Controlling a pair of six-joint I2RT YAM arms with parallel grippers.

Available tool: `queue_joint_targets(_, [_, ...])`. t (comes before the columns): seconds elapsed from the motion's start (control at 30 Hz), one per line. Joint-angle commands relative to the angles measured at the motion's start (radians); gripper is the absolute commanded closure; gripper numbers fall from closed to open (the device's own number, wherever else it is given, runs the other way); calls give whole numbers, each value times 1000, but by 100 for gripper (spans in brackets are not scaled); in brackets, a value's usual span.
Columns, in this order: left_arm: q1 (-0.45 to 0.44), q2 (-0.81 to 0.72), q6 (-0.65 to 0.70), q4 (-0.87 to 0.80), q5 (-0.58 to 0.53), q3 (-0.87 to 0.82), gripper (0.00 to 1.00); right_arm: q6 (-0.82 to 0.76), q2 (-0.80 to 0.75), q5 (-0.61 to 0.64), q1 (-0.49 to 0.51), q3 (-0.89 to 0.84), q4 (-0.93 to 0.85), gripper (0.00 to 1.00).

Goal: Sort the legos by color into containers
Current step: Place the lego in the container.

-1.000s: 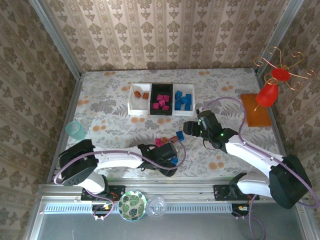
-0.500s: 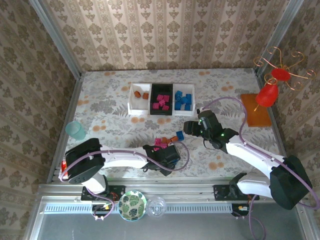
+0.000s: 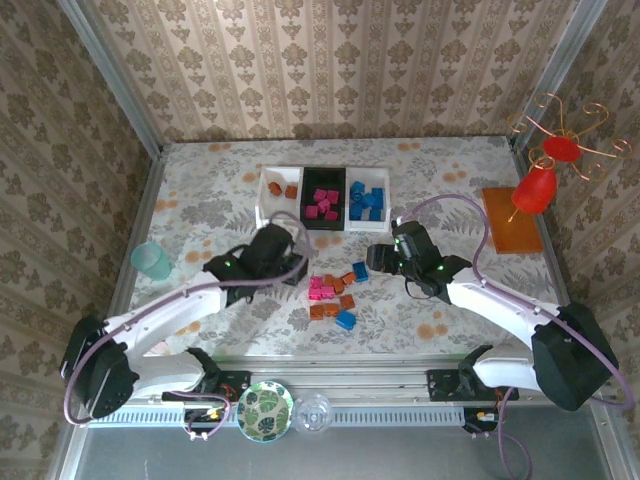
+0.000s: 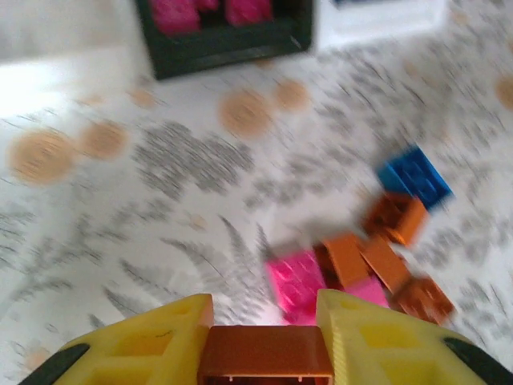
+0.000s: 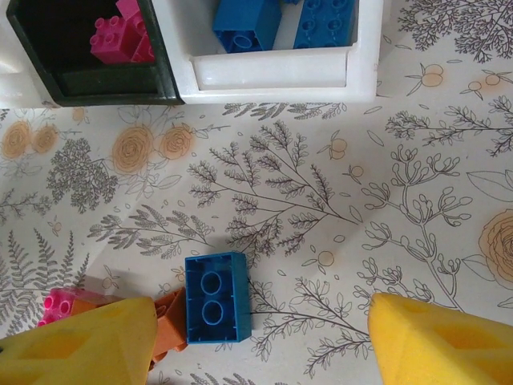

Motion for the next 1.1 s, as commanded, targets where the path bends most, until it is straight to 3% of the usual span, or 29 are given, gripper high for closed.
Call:
queue_joint_targets(0.0, [127,88,58,102,79,87,63,5,15,13,2,6,0,29])
queue_joint_targets(0.13, [250,258,61,141,142,219,64,5,21,14,1,8,-8,28])
queue_joint_targets(0.37, [366,486,60,118,166,428,63,5,2,15,1,1,-13,28])
queue_joint_targets(0.53, [375,597,64,65,171,566,36,6,-10,8,2,0,-24,28])
queue_joint_targets(0.7, [360,499,47,106,185,519,25,3,-35,4,2,-12,-30,28])
queue_joint_targets(0.87, [323,311,2,177,220,348,22,-14,-34,-35,15,-20,-20,28])
queue_joint_targets(1.07, [188,70,-10,187,180,113,19,-84,23,-72,133,4,-43,28])
